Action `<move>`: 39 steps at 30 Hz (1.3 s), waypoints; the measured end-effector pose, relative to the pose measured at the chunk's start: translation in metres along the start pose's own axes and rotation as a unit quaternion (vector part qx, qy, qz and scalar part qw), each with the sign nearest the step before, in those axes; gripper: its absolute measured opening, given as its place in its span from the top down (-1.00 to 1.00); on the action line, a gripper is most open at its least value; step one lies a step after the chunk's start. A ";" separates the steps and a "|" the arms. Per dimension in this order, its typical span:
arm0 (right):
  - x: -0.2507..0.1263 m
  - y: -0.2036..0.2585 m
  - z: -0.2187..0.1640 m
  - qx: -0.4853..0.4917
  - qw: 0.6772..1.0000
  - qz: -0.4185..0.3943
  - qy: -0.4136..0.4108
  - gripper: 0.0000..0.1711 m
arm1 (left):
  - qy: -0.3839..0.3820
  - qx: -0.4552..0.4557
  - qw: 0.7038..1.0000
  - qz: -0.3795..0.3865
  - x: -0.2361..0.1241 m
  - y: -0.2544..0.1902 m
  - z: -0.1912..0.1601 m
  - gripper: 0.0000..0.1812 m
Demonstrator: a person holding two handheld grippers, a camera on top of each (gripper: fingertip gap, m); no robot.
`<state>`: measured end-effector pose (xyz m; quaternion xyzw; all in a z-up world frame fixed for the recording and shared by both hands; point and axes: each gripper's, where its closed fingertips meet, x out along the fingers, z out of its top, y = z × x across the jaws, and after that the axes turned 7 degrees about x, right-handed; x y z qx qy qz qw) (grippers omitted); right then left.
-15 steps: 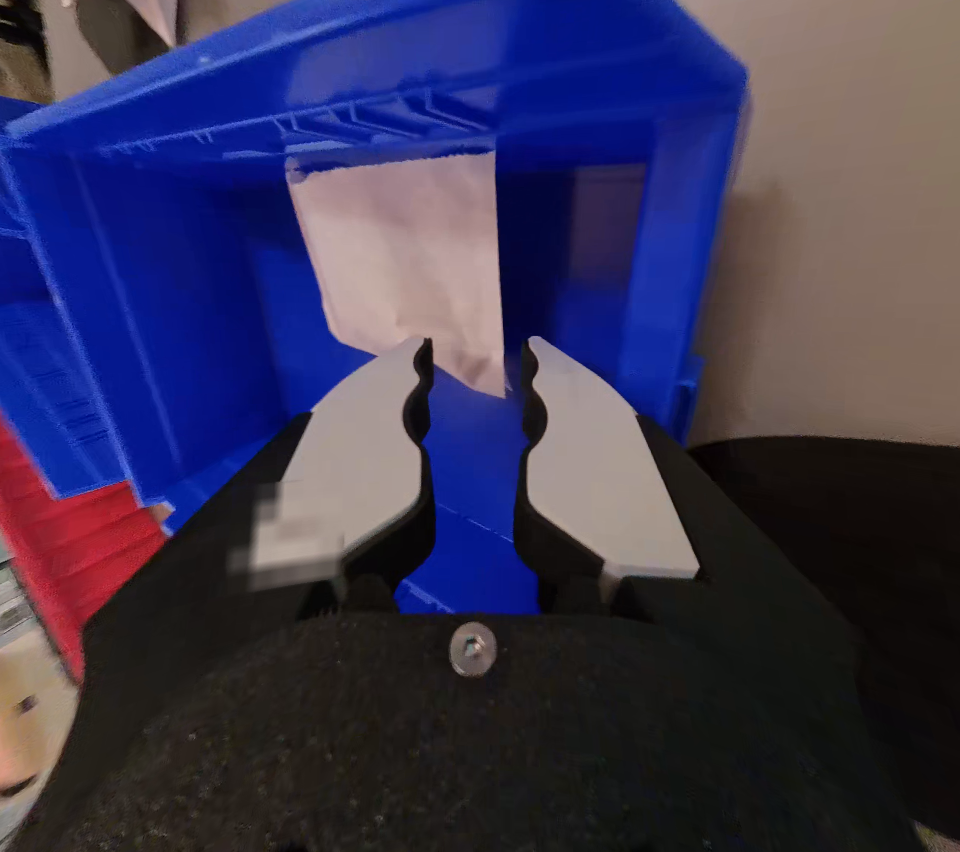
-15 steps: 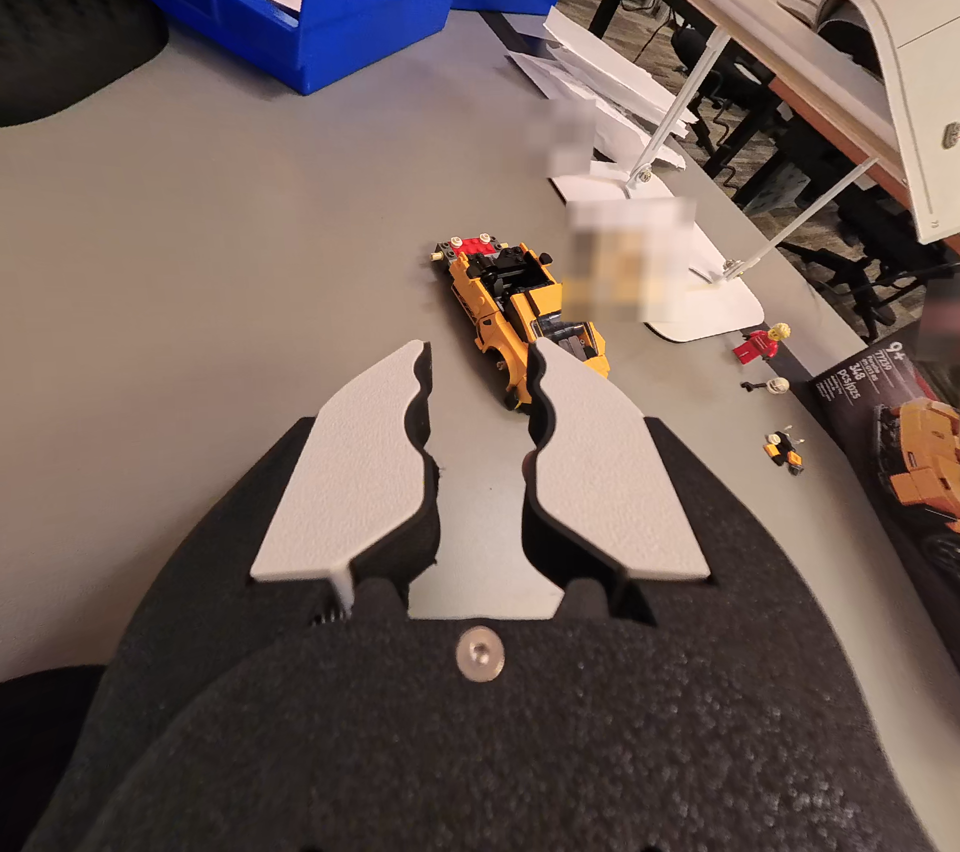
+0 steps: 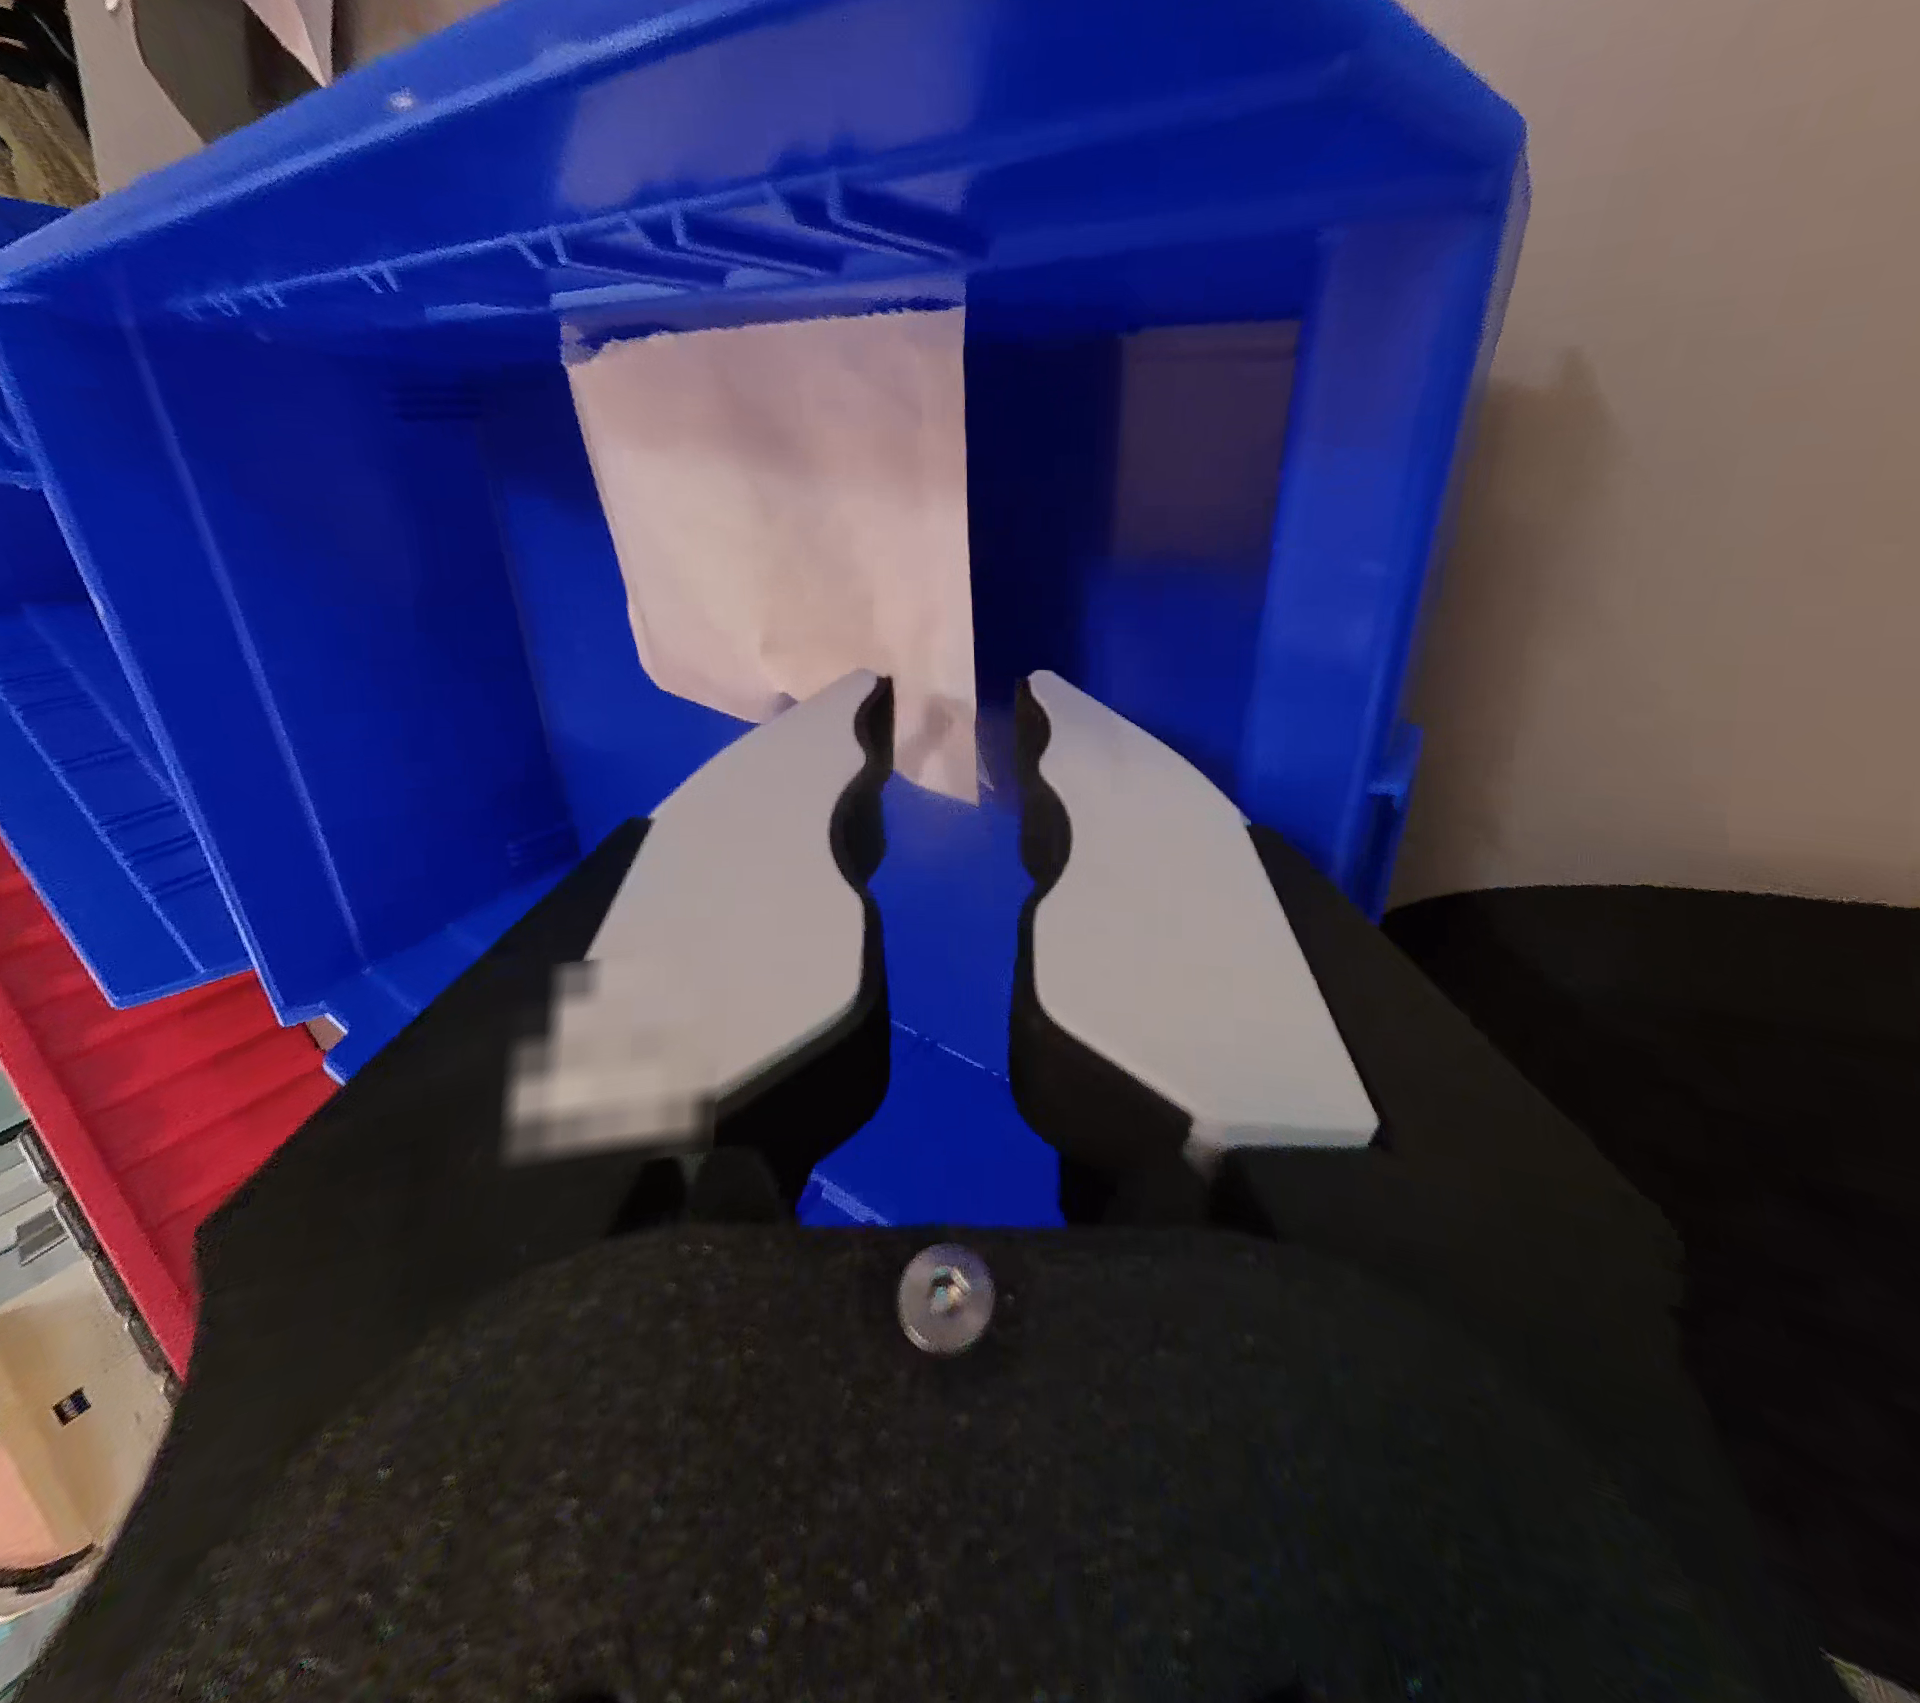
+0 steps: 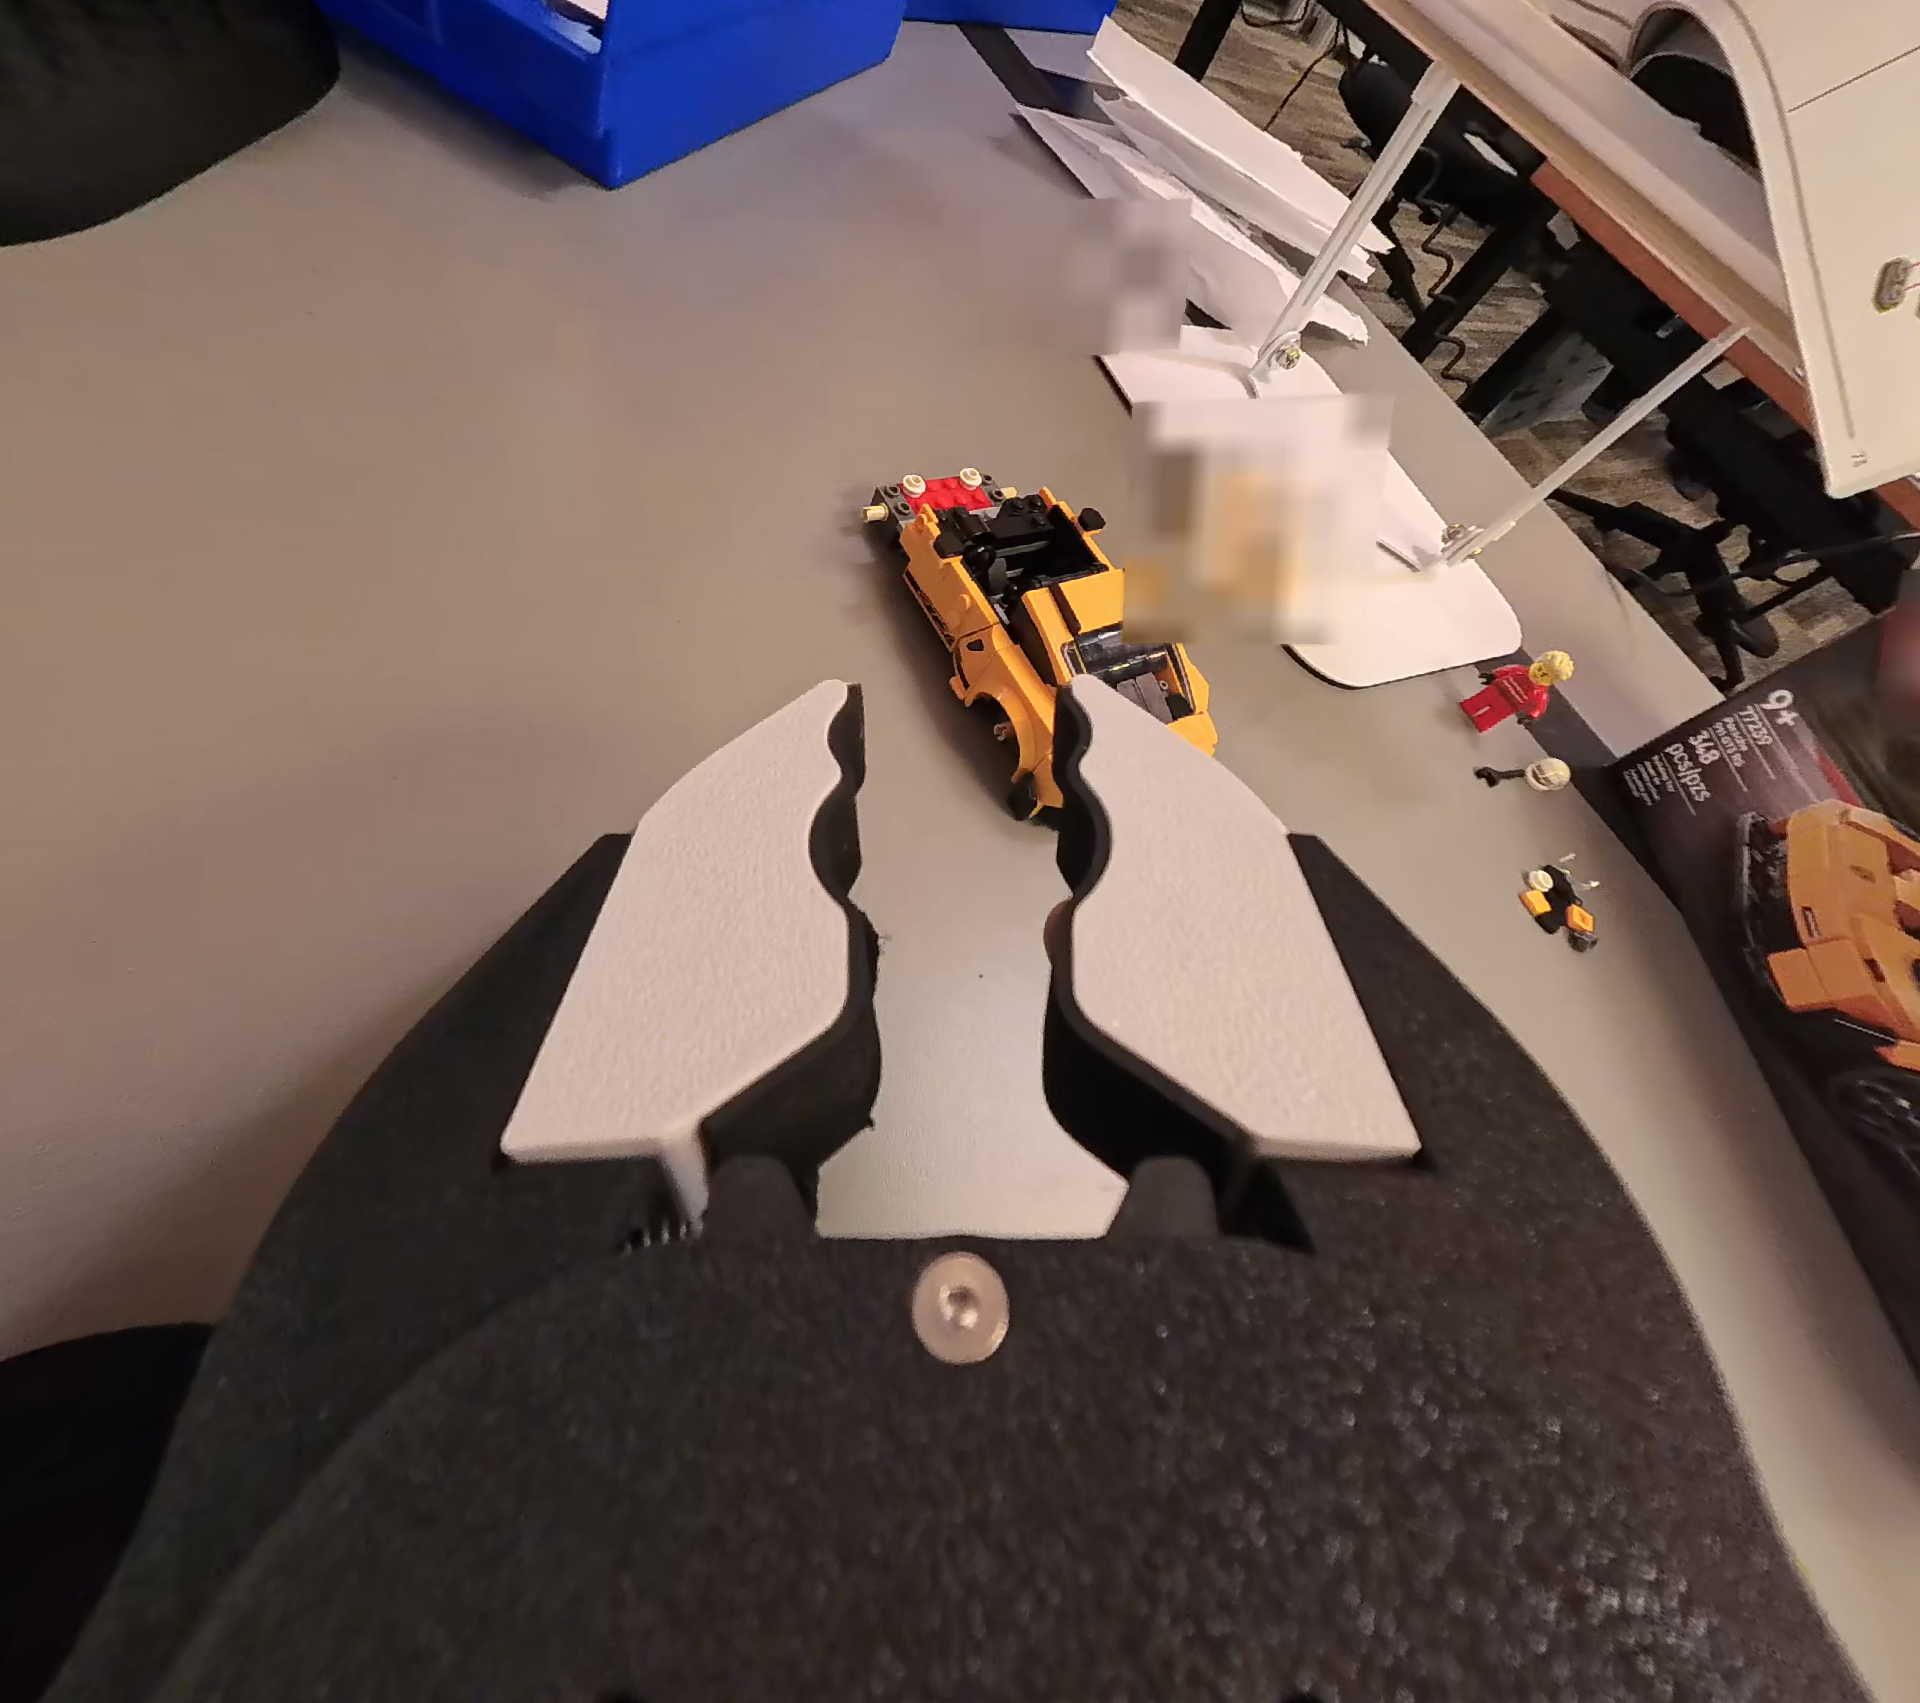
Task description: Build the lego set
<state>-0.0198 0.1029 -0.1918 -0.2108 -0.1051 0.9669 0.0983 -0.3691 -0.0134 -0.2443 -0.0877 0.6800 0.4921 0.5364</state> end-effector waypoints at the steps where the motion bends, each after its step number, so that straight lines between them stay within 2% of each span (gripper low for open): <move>1: 0.000 0.000 0.000 -0.001 1.000 0.000 0.000 0.60 | 0.001 0.001 1.000 -0.003 0.001 0.000 0.000 0.73; 7: -0.001 -0.001 0.000 -0.001 1.000 -0.002 0.000 0.60 | 0.032 0.025 0.999 -0.004 0.015 0.007 -0.001 0.72; 9: -0.001 -0.002 0.000 -0.002 1.000 -0.004 0.000 0.60 | 0.046 0.038 0.998 0.009 0.019 0.009 -0.004 0.78; 12: -0.002 -0.003 0.000 -0.002 1.000 -0.007 0.000 0.60 | 0.028 0.028 0.999 0.018 0.014 0.010 0.000 0.94; 19: -0.001 -0.002 0.000 -0.001 1.000 -0.004 0.000 0.60 | -0.009 0.000 1.000 0.001 -0.004 0.008 0.000 0.99; 26: -0.001 0.000 0.000 -0.002 1.000 -0.002 0.000 0.60 | -0.095 -0.083 0.987 -0.097 -0.024 -0.008 0.017 0.99; 30: -0.001 -0.001 0.000 0.001 1.000 -0.002 -0.001 0.60 | -0.097 -0.081 0.985 -0.115 -0.024 -0.017 0.013 0.83; 35: -0.001 -0.001 -0.001 0.002 1.000 -0.002 0.000 0.60 | -0.134 -0.084 0.974 -0.164 -0.058 -0.021 0.005 0.69; 37: -0.001 0.000 -0.001 0.000 1.000 -0.001 0.000 0.60 | -0.123 -0.070 0.969 -0.204 -0.063 -0.034 -0.002 0.63; 39: -0.001 0.000 -0.001 0.001 1.000 0.000 0.001 0.60 | -0.090 -0.048 0.971 -0.218 -0.052 -0.048 -0.009 0.62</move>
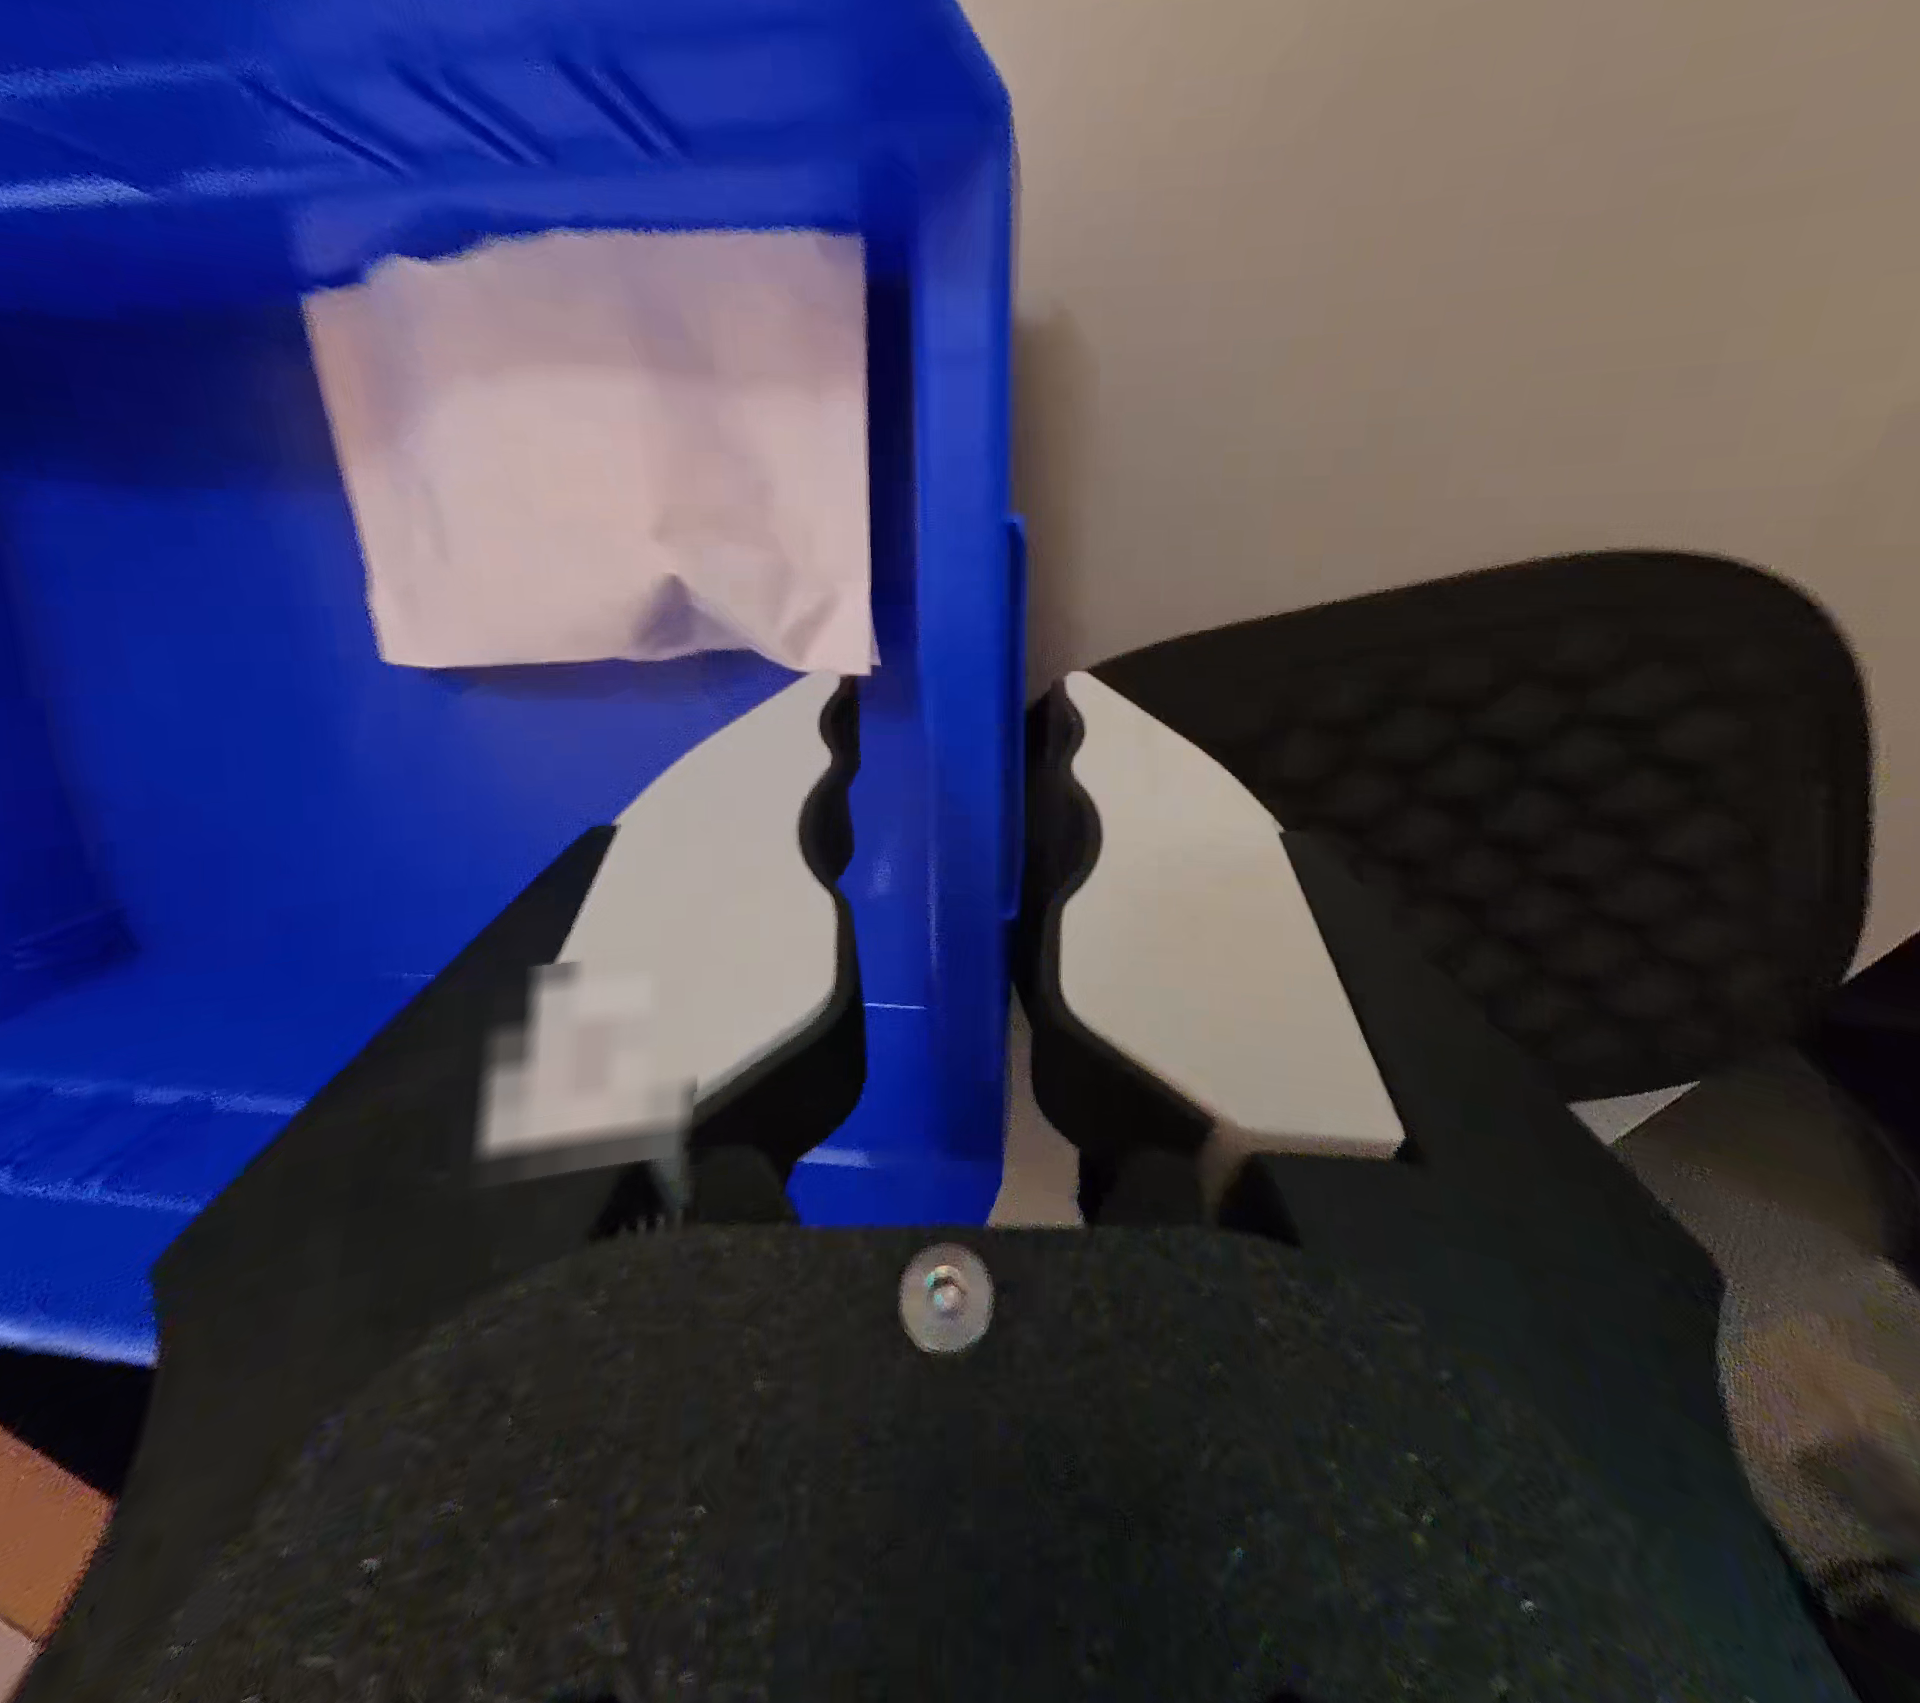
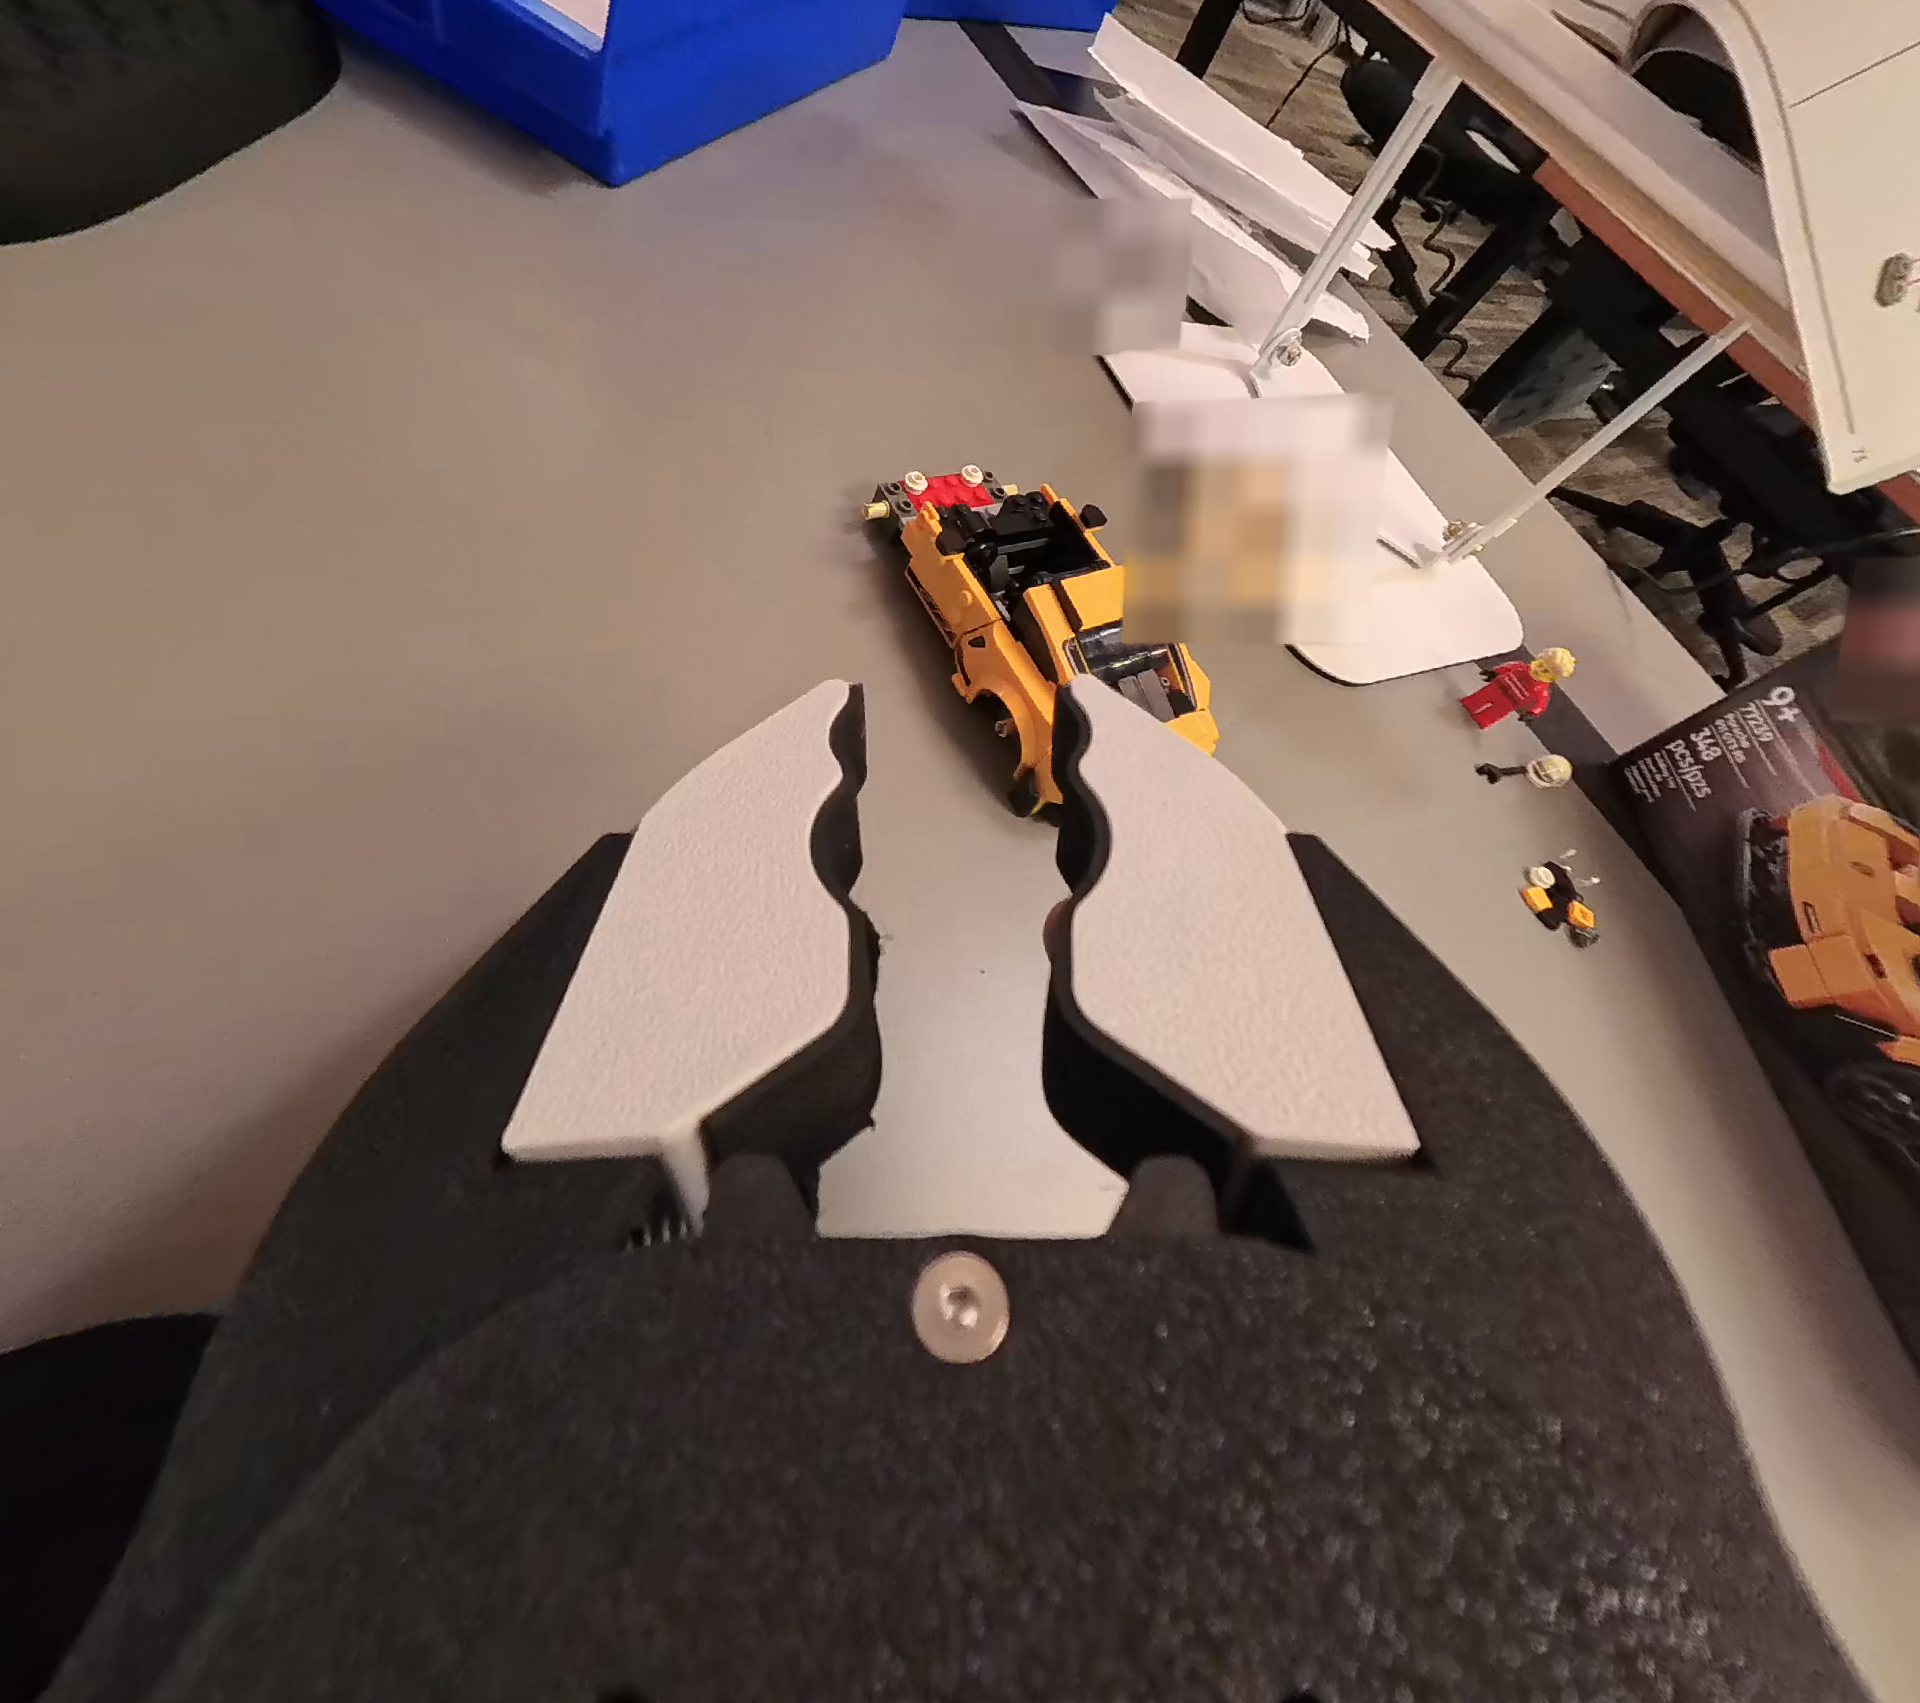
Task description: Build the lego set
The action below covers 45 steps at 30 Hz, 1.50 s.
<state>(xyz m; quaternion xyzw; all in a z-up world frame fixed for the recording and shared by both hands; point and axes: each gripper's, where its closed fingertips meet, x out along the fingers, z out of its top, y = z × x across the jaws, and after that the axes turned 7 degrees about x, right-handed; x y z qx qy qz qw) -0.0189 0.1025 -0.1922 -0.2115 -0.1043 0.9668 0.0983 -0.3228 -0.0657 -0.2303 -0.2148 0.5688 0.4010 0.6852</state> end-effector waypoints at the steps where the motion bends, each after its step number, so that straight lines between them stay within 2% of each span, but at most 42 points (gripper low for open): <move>1: 0.000 0.000 0.000 0.000 1.000 0.000 0.000 0.60 | 0.021 0.013 1.000 0.004 0.009 -0.002 -0.005 0.68; 3: 0.000 0.000 0.000 0.001 1.000 -0.002 -0.001 0.61 | 0.024 0.032 0.999 0.021 0.015 -0.003 0.000 0.78; 9: 0.000 0.000 0.000 0.004 1.000 0.001 -0.001 0.61 | 0.030 0.066 0.997 0.037 0.018 -0.018 0.020 0.77; 14: 0.001 0.000 -0.001 0.006 1.000 0.002 0.001 0.61 | 0.011 0.031 0.999 0.007 0.023 -0.036 0.053 0.76; 20: -0.002 -0.001 0.001 0.004 1.000 -0.001 -0.002 0.61 | 0.024 -0.029 0.999 -0.001 0.030 -0.041 0.082 0.75; 23: -0.003 -0.001 0.002 0.003 1.000 -0.001 -0.003 0.61 | 0.019 -0.034 0.999 -0.010 0.032 -0.048 0.093 0.77; 26: -0.003 0.000 0.002 0.001 1.000 0.000 -0.003 0.61 | 0.002 -0.019 0.998 -0.053 0.030 -0.064 0.105 0.76; 28: -0.004 0.000 0.002 -0.001 1.000 -0.001 -0.003 0.61 | -0.022 0.007 0.996 -0.084 0.022 -0.076 0.115 0.70; 30: -0.004 0.000 0.002 0.000 1.000 -0.001 -0.004 0.61 | -0.053 0.030 0.995 -0.078 0.009 -0.071 0.125 0.69; 33: -0.003 0.000 0.002 -0.001 1.000 0.000 -0.003 0.61 | -0.072 0.076 0.994 -0.030 -0.002 -0.046 0.131 0.74; 36: -0.003 0.001 0.002 -0.001 1.000 0.000 -0.003 0.61 | -0.028 0.182 0.982 0.034 0.008 -0.023 0.123 0.77; 38: -0.003 0.000 0.001 0.000 1.000 -0.001 -0.002 0.61 | -0.007 0.262 0.964 0.050 0.016 -0.021 0.121 0.78; 41: -0.003 -0.001 0.000 0.001 1.000 -0.002 -0.001 0.61 | 0.000 0.386 0.921 0.056 0.025 -0.026 0.120 0.73; 45: -0.002 -0.004 -0.003 0.005 1.000 -0.003 0.002 0.61 | -0.020 0.493 0.867 0.069 0.032 -0.033 0.124 0.60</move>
